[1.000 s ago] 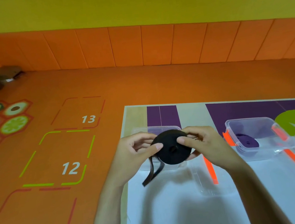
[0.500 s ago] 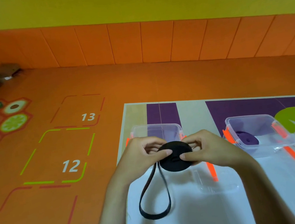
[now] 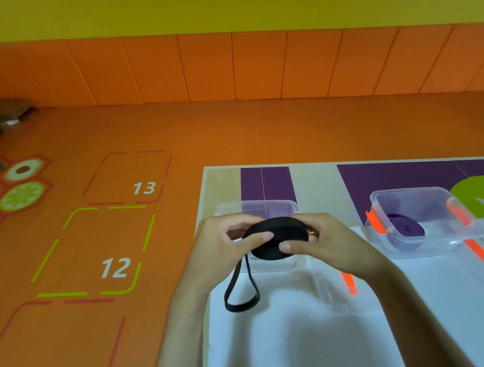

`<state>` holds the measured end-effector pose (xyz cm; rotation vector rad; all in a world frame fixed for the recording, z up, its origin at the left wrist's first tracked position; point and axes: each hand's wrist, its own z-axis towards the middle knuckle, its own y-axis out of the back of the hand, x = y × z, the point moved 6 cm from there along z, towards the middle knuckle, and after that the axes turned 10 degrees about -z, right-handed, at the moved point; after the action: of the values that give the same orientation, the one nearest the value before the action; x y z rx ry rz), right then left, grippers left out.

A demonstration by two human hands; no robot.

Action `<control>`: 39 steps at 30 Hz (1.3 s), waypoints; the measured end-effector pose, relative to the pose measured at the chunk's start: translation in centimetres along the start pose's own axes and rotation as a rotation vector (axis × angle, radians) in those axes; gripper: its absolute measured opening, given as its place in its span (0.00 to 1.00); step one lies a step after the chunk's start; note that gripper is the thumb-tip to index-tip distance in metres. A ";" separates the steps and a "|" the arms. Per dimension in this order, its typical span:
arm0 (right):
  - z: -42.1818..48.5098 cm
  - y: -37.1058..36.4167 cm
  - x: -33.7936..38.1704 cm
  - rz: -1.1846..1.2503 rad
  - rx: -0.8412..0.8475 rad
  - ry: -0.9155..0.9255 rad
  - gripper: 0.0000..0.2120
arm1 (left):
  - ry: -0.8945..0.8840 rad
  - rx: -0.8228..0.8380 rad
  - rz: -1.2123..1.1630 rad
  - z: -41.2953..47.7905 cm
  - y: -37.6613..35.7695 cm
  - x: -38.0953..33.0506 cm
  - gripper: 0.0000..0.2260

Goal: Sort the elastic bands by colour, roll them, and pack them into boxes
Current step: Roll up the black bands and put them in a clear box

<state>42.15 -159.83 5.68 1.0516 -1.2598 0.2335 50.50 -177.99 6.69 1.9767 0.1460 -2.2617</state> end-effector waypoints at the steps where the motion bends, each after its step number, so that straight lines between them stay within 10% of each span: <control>1: 0.1 0.3 0.1 0.020 -0.020 -0.013 0.12 | 0.003 -0.009 -0.004 0.1 -0.1 -0.1 0.08; 9: -0.3 -0.5 -0.2 0.551 -0.128 -0.043 0.14 | 0.021 -0.077 -0.207 -0.2 0.8 0.0 0.08; 16: -0.5 1.2 0.8 0.106 -0.081 0.010 0.11 | 0.062 0.014 -0.025 -0.3 0.5 0.1 0.07; 23: -1.1 1.2 0.4 0.462 -0.309 0.013 0.10 | 0.021 -0.060 -0.195 -0.6 0.8 -0.1 0.06; 31: -1.1 3.0 1.1 0.207 -0.237 0.048 0.09 | 0.064 0.041 -0.093 -0.2 -0.3 0.3 0.06; 39: -0.7 0.7 -0.3 0.669 -0.443 -0.029 0.13 | -0.059 -0.149 -0.317 -0.2 -1.2 0.1 0.09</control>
<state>42.03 -158.83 5.80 0.2336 -1.5700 0.4225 50.52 -176.76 6.50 1.9225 0.6434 -2.4056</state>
